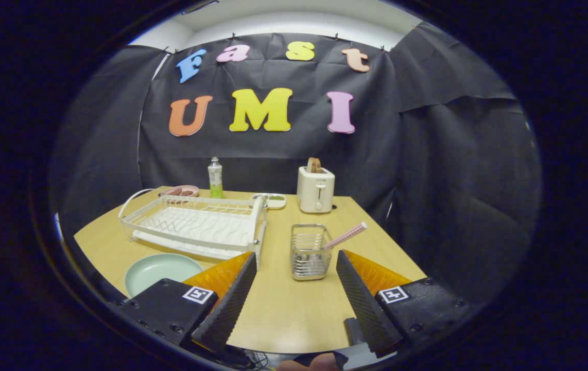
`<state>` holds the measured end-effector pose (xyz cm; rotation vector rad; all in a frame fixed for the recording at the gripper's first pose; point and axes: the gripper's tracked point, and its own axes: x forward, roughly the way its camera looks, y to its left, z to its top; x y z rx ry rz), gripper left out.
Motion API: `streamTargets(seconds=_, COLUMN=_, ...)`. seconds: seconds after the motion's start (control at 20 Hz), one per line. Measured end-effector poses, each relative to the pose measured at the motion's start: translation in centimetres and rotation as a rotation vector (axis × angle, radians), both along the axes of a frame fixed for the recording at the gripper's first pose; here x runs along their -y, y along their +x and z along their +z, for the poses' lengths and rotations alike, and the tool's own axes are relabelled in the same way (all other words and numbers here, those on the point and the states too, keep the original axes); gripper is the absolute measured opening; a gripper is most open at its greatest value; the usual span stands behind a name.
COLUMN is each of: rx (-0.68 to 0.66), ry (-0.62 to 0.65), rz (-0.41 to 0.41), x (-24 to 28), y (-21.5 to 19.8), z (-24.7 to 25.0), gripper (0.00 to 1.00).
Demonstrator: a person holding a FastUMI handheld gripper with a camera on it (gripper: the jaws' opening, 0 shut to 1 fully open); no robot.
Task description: Take the plate from the dish rack, then take the spoon from the basket and place it into the plate.
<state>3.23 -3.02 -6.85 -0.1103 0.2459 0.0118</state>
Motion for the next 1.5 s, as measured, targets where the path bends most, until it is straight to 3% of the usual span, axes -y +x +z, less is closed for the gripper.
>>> streamTargets(seconds=0.25, rx=0.100, ry=0.012, rz=0.017, x=3.8, y=3.9, z=-0.6, gripper=1.00)
streamTargets(seconds=0.55, rx=0.042, ry=0.211, rz=0.067, x=4.5, y=10.7, z=-2.5, gripper=1.00)
streamTargets(seconds=0.8, rx=0.005, ry=0.264, rz=0.077, x=4.0, y=13.9, z=-3.4, gripper=0.76)
streamTargets(seconds=1.05, rx=-0.020, ry=0.268, rz=0.117, x=2.3, y=14.3, z=-3.4, gripper=0.53)
streamTargets(seconds=1.3, rx=-0.077, ry=0.337, rz=0.170, x=-0.2, y=13.7, z=-2.5, gripper=0.18)
streamTargets(seconds=1.5, rx=-0.075, ry=0.294, rz=0.137, x=0.0, y=13.6, z=-0.9, gripper=0.10)
